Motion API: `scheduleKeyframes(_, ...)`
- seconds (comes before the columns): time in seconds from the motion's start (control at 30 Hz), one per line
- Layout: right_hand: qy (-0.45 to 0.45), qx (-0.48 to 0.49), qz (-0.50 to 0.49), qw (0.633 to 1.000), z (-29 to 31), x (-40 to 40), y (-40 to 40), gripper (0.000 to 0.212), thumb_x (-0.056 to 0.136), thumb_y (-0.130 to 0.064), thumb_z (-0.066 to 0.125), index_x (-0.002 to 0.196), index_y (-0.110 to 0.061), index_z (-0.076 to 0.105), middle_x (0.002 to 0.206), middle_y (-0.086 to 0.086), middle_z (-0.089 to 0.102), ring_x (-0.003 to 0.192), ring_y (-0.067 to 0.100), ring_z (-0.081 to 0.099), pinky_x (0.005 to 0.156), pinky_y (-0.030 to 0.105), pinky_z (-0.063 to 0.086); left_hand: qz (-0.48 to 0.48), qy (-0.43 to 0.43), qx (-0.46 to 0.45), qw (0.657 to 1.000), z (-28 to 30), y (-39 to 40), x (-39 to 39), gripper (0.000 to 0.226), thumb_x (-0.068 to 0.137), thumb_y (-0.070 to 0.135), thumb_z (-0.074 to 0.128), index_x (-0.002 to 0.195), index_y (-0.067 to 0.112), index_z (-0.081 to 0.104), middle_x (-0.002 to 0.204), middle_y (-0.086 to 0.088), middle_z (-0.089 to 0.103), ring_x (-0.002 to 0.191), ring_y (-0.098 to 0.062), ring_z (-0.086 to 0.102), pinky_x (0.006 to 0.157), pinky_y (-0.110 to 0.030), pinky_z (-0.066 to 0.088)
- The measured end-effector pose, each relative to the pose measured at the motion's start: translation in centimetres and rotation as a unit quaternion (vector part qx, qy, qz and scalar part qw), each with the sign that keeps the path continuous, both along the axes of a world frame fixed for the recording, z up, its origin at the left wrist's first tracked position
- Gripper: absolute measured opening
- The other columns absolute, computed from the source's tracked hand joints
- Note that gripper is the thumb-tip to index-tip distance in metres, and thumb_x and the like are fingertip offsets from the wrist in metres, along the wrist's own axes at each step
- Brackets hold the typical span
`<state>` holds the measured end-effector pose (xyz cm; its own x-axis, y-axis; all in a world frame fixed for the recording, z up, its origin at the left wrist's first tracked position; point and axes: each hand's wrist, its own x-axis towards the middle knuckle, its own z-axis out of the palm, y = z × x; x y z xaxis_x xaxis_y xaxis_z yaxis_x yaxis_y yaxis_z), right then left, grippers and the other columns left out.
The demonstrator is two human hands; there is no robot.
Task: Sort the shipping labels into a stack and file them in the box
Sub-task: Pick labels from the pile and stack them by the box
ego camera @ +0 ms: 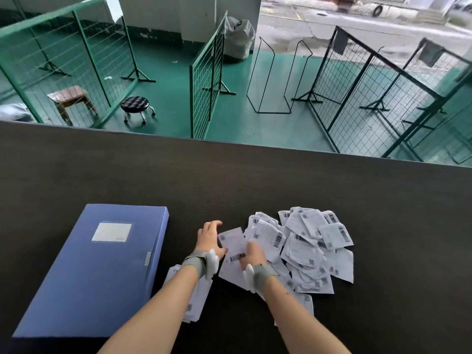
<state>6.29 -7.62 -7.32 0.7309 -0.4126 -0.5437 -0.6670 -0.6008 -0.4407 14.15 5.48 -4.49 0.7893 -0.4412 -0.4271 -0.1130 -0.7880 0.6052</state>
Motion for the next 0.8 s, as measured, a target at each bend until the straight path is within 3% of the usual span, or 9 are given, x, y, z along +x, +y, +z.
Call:
scheduleKeyframes(0.07,-0.019,0.005,0.089,0.996,1.4,0.0,-1.0,0.025,0.086,-0.004,0.063,0.110,-0.007,0.063,0.101,0.010,0.065,0.106,0.028,0.064,0.089,0.034,0.052,-0.054,-0.042,-0.014,0.998,0.3,-0.9,0.0,0.080,0.070,0.021,0.077,0.138,0.031,0.036,0.141,0.005,0.036,0.131,-0.024,0.030,0.110,-0.039,0.032)
scheduleKeyframes(0.1,-0.025,0.006,0.125,0.992,2.3,0.2,-1.5,0.023,0.087,-0.007,0.065,0.110,-0.009,0.065,0.095,0.008,0.066,0.097,0.026,0.066,0.082,0.031,0.052,-0.075,-0.046,-0.025,0.996,0.3,-1.3,0.1,0.072,0.069,0.022,0.076,0.132,0.033,0.043,0.136,0.007,0.043,0.128,-0.021,0.034,0.108,-0.039,0.036)
scheduleKeyframes(0.17,-0.060,0.022,0.142,0.988,3.9,0.6,-3.1,0.005,0.088,-0.013,0.069,0.089,-0.015,0.065,0.074,-0.004,0.060,0.069,0.011,0.062,0.064,0.020,0.048,-0.092,-0.002,-0.036,0.995,0.1,-2.0,0.0,0.042,0.069,0.019,0.072,0.109,0.031,0.061,0.113,0.003,0.063,0.114,-0.019,0.053,0.098,-0.038,0.048)
scheduleKeyframes(0.23,-0.111,0.050,0.091,0.988,4.6,1.4,-4.5,0.013,0.086,-0.017,0.071,0.080,-0.020,0.060,0.069,-0.010,0.057,0.063,0.001,0.054,0.054,0.011,0.043,-0.075,0.039,-0.027,0.996,-0.1,-2.2,-0.2,0.018,0.073,0.018,0.066,0.090,0.021,0.066,0.095,-0.005,0.069,0.096,-0.022,0.065,0.086,-0.036,0.055)
scheduleKeyframes(0.33,-0.159,0.051,-0.014,0.986,3.7,2.4,-7.0,0.012,0.084,-0.018,0.073,0.093,-0.017,0.064,0.089,-0.001,0.063,0.080,0.011,0.059,0.071,0.025,0.051,0.012,0.066,-0.054,0.996,-0.4,-1.8,-0.4,0.013,0.078,0.015,0.062,0.090,0.011,0.065,0.092,-0.009,0.070,0.091,-0.022,0.067,0.077,-0.032,0.053)
scheduleKeyframes(0.47,0.043,-0.093,-0.064,0.993,0.8,1.8,-9.9,0.062,0.078,-0.039,0.077,0.126,-0.009,0.052,0.129,0.012,0.048,0.124,0.028,0.043,0.103,0.038,0.041,0.124,0.126,-0.102,0.979,-1.0,-0.6,-0.3,0.010,0.082,0.011,0.060,0.089,0.016,0.065,0.091,-0.002,0.068,0.092,-0.020,0.065,0.079,-0.030,0.052)
scheduleKeyframes(0.53,0.069,-0.076,-0.095,0.990,-0.7,0.8,-10.4,0.076,0.070,-0.035,0.084,0.130,-0.010,0.043,0.134,0.014,0.041,0.130,0.034,0.036,0.107,0.044,0.038,0.156,0.150,-0.113,0.970,-1.2,-0.3,0.1,0.016,0.086,0.009,0.058,0.079,0.023,0.059,0.087,0.001,0.065,0.089,-0.019,0.061,0.077,-0.028,0.048)
scheduleKeyframes(0.67,-0.020,0.074,-0.218,0.973,-3.4,-0.6,-11.8,0.052,0.063,-0.007,0.080,0.103,-0.023,0.050,0.110,0.007,0.056,0.110,0.030,0.053,0.092,0.048,0.050,0.185,0.176,-0.115,0.960,-1.5,0.4,0.7,0.014,0.088,0.009,0.056,0.100,0.014,0.063,0.102,-0.005,0.064,0.093,-0.020,0.060,0.081,-0.032,0.050)
scheduleKeyframes(0.8,-0.150,0.110,-0.255,0.949,0.3,-0.6,-11.6,0.021,0.085,0.009,0.054,0.092,-0.010,0.050,0.089,0.007,0.059,0.085,0.023,0.058,0.061,0.025,0.044,0.198,0.185,-0.133,0.953,-1.6,0.7,1.4,0.013,0.090,0.009,0.057,0.100,0.012,0.063,0.105,-0.009,0.065,0.090,-0.019,0.060,0.078,-0.033,0.049)
